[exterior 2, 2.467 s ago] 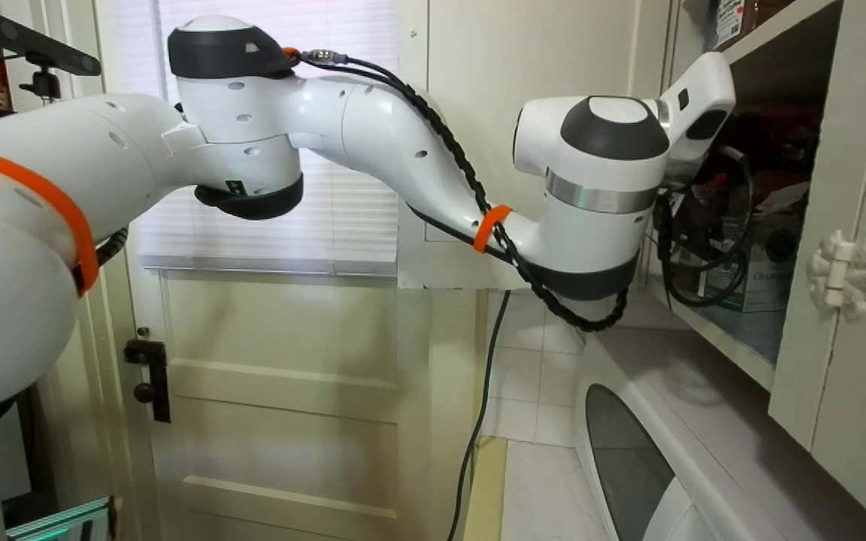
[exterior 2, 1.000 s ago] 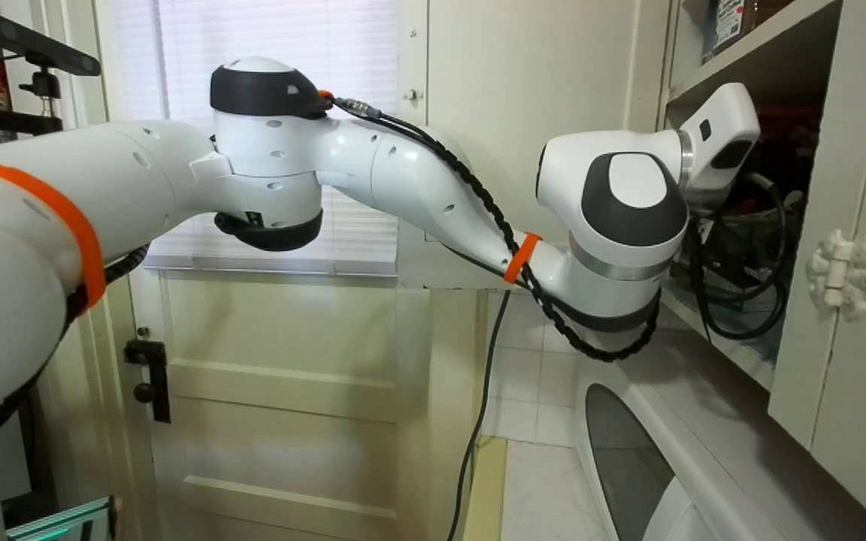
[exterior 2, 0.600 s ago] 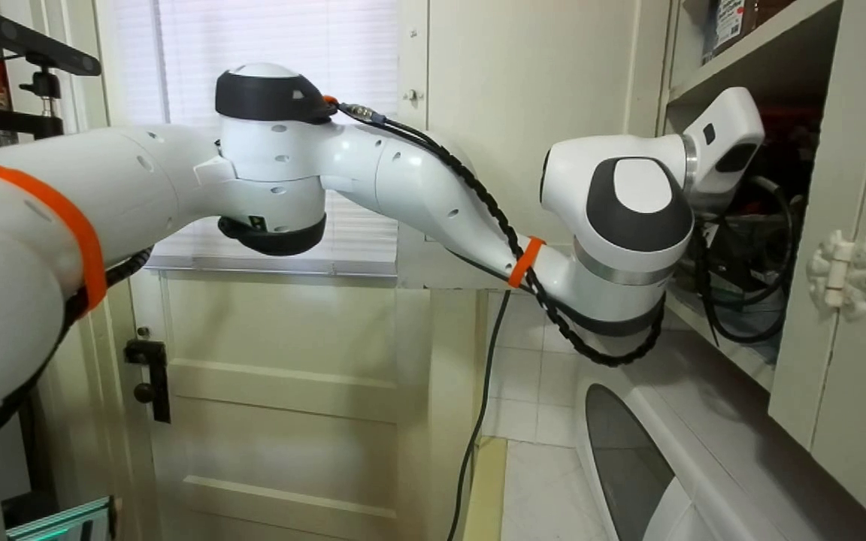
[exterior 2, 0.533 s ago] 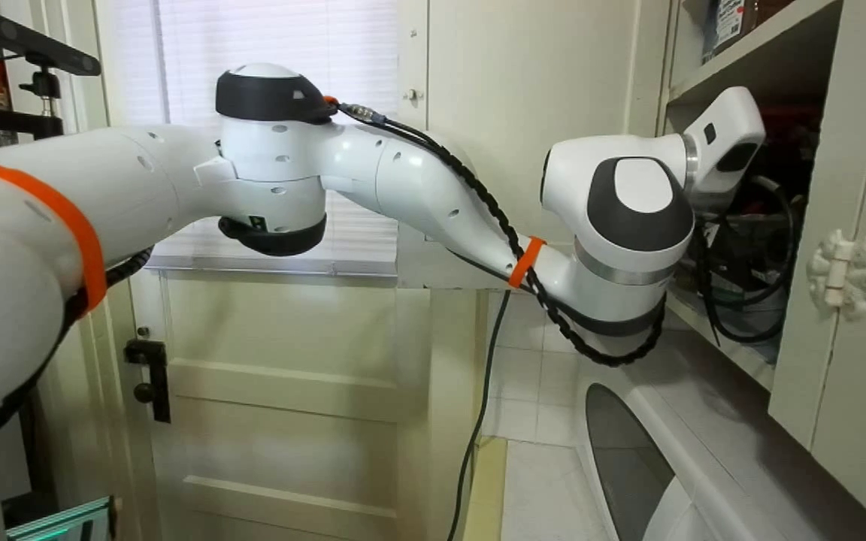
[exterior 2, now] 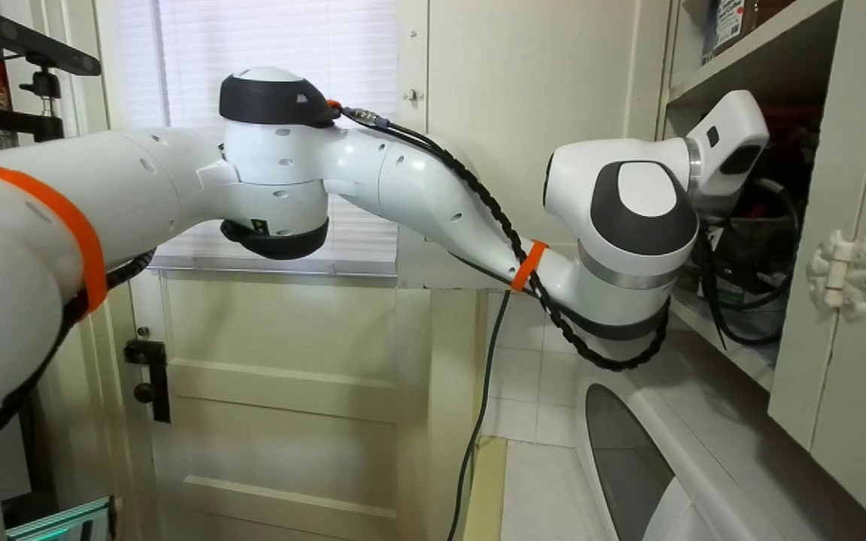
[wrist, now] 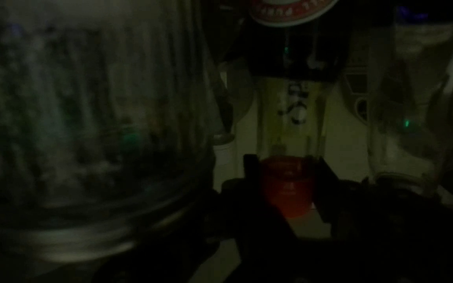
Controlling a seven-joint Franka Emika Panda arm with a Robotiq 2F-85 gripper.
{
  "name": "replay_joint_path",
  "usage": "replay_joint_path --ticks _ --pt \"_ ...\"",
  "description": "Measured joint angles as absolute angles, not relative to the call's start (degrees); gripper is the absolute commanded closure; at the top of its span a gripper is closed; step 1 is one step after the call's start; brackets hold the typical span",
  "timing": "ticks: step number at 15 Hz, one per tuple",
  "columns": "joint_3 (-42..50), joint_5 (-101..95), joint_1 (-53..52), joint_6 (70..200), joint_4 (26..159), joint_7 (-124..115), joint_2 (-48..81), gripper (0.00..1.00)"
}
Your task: Take the soy sauce bottle out of the open cabinet and put it on the countertop.
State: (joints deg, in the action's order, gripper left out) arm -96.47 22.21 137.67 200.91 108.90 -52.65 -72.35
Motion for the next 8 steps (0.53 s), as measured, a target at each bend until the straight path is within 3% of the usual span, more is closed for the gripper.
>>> replay_joint_path --ticks 8 --pt "-95.8 22.5 135.6 200.5 110.4 -51.1 -71.3 0.9"
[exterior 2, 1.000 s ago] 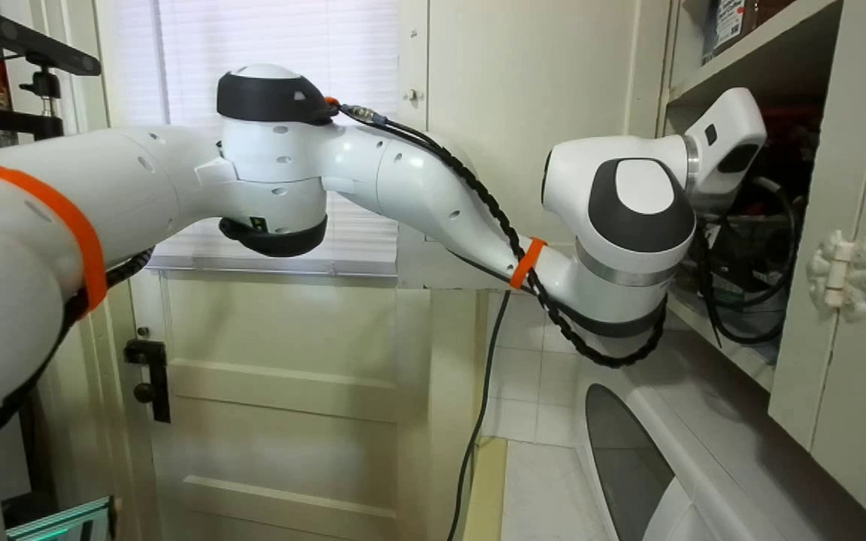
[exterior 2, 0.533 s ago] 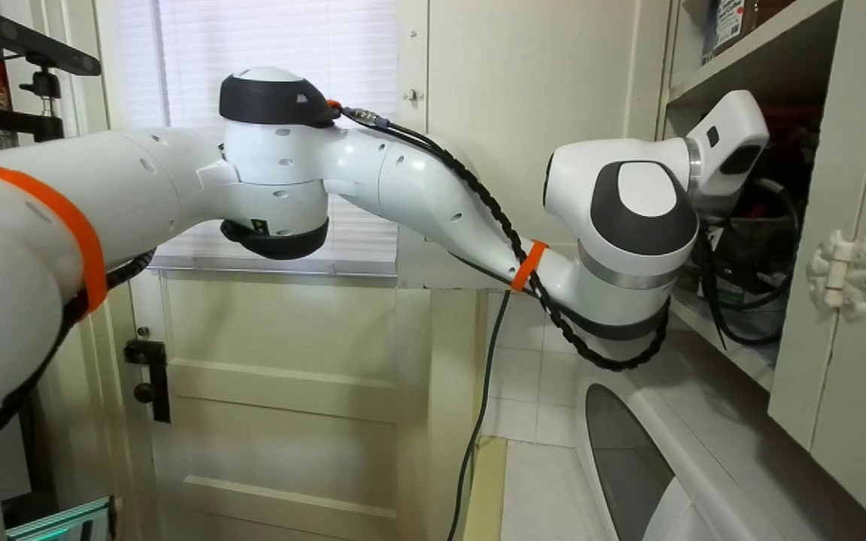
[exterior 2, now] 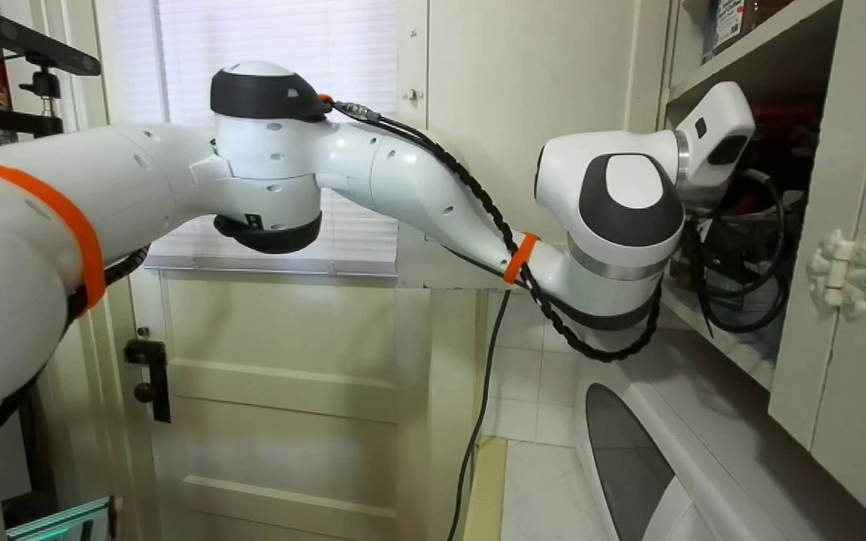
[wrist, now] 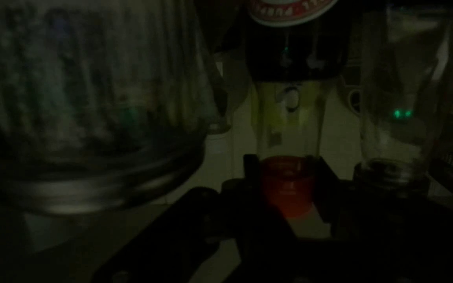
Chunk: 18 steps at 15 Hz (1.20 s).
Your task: Take the soy sauce bottle out of the open cabinet and put it on the countertop.
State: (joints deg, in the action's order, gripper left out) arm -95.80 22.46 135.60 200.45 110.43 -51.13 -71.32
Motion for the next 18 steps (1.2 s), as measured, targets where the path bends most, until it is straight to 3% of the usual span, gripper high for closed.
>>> replay_joint_path --ticks 18 --pt "-91.7 22.4 120.5 194.9 124.4 -42.5 -59.6 0.9"
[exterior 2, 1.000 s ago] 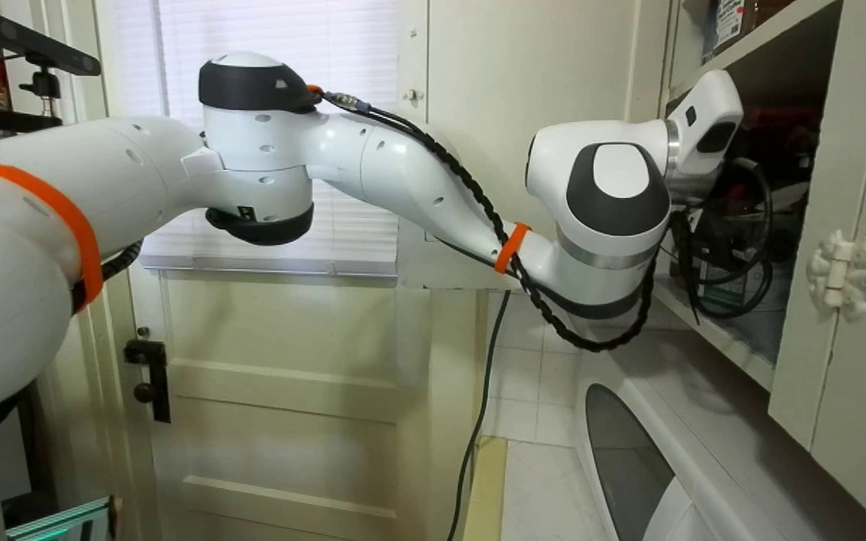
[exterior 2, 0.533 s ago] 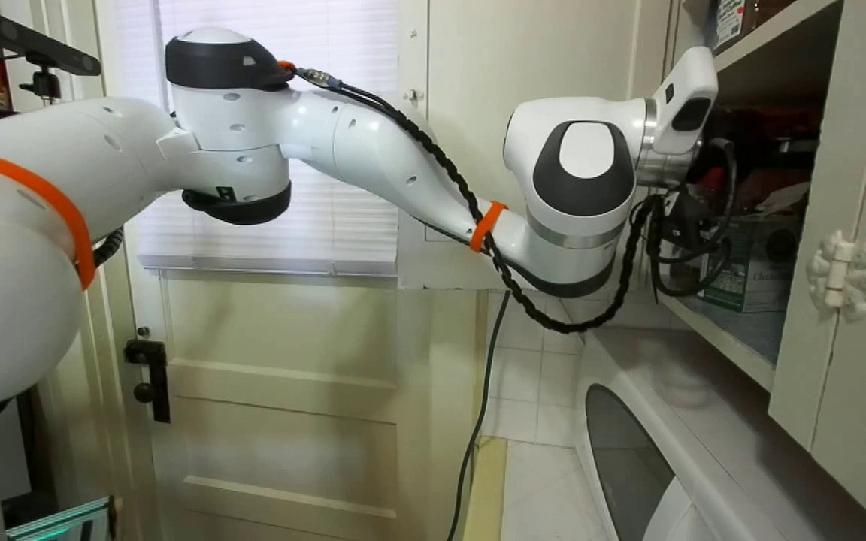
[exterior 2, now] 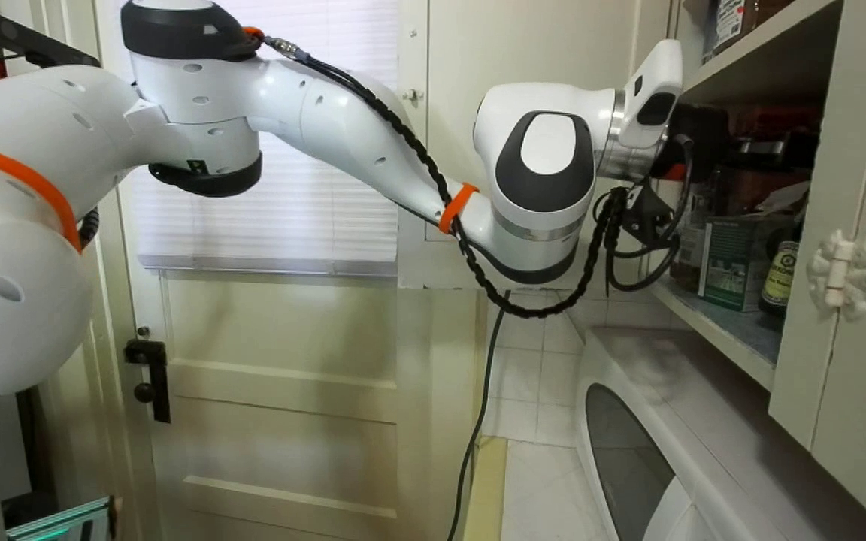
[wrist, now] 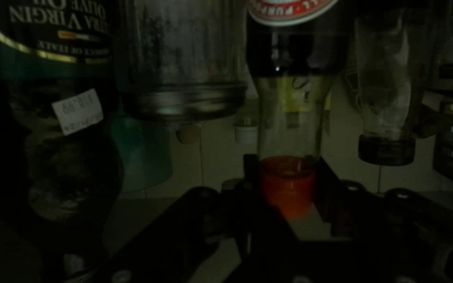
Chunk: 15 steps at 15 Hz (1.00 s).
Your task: Take the soy sauce bottle out of the open cabinet and put it on the countertop.
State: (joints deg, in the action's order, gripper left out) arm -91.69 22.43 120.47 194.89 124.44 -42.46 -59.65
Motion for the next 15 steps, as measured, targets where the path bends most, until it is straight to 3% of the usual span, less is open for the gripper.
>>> replay_joint_path --ticks 15 --pt "-82.1 20.8 102.9 193.7 136.3 -30.8 -45.2 0.9"
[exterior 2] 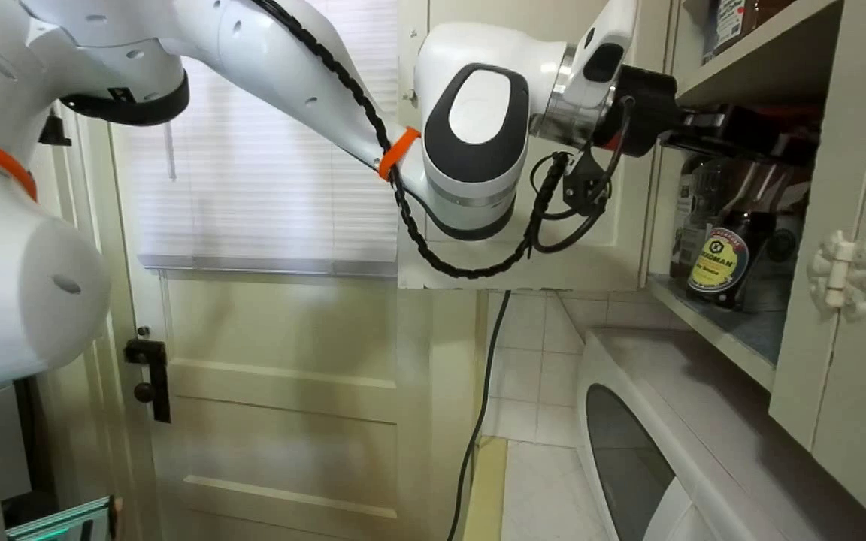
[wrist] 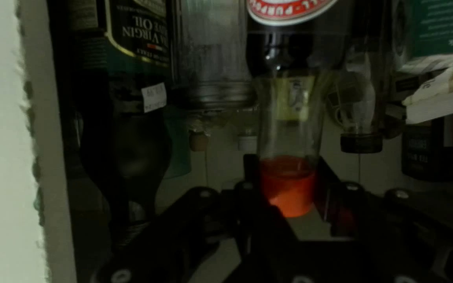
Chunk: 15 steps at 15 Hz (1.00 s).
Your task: Take the soy sauce bottle out of the open cabinet and put it on the countertop.
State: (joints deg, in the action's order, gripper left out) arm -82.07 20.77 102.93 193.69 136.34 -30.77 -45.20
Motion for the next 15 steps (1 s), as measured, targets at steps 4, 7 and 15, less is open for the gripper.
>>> replay_joint_path --ticks 4,7,15 --pt "-77.1 18.6 95.5 193.8 139.7 -25.3 -38.4 0.9" --pt "-70.4 15.4 87.8 193.9 142.1 -20.8 -32.1 0.9" --pt "-48.5 4.2 60.1 201.3 144.3 -13.3 -13.1 0.9"
